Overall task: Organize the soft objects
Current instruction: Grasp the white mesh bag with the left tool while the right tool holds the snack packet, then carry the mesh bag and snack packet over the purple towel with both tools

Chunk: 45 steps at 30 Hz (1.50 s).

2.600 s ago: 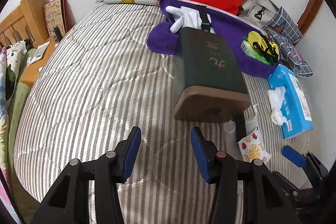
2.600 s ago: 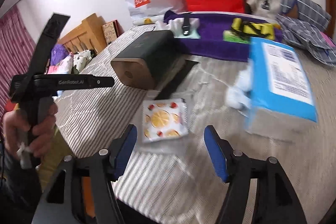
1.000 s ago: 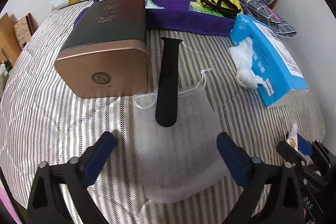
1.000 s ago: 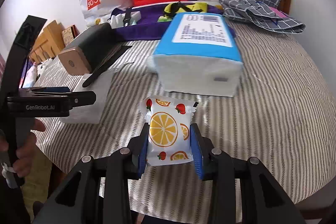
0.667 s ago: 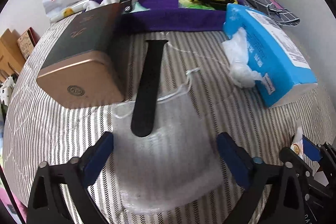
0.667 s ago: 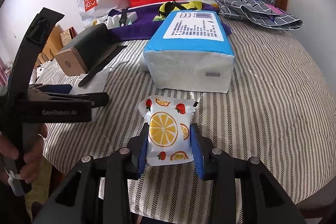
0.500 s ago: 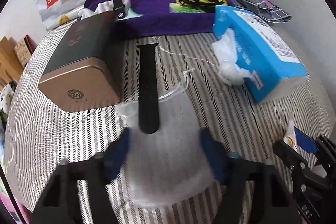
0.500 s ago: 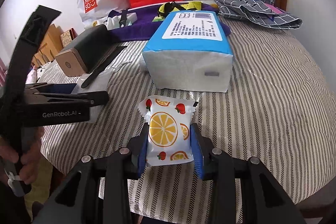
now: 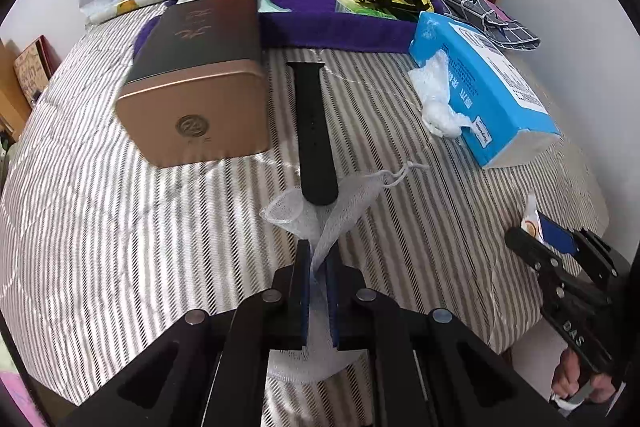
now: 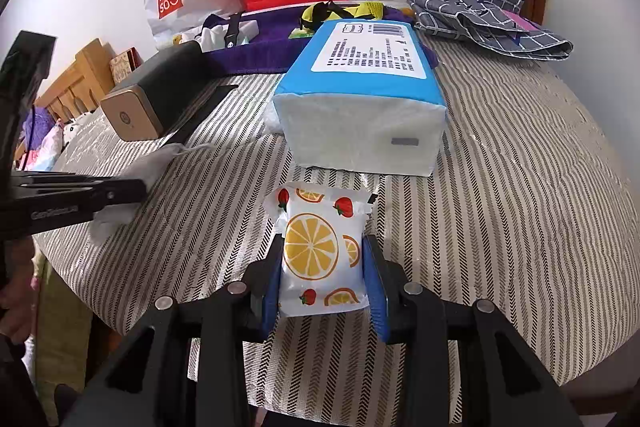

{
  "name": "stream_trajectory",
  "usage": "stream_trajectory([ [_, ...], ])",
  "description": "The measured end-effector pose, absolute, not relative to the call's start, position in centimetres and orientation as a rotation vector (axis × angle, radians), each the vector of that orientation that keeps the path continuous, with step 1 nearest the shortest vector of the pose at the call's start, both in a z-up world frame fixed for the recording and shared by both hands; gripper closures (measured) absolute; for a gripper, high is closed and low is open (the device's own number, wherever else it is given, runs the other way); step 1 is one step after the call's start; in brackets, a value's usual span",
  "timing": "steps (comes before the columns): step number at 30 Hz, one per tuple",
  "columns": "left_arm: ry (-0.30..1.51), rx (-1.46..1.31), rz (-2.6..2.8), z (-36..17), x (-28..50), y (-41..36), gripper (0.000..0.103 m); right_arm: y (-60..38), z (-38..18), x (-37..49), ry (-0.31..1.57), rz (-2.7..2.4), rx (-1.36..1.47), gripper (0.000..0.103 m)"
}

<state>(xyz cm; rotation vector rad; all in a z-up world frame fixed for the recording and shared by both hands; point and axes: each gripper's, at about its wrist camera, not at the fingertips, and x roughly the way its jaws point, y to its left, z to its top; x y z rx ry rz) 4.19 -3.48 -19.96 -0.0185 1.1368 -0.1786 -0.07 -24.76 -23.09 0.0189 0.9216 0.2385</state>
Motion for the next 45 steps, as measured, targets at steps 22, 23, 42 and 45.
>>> stream_trajectory([
  [22,1.035,-0.037,-0.213,-15.3,2.8,-0.4,0.096,-24.7,-21.1,0.2,0.903,0.239,0.019,0.066],
  [23,1.031,-0.036,-0.211,-15.1,2.8,-0.3,0.096,-24.8,-20.9,0.2,0.9,0.235,0.02,0.066],
  [42,0.936,-0.128,-0.135,-10.8,3.2,2.9,0.096,-25.5,-15.1,0.7,0.833,0.214,0.018,0.066],
  [45,0.912,-0.132,-0.115,-9.9,3.5,3.2,0.096,-25.6,-14.0,1.0,0.817,0.211,0.016,0.066],
])
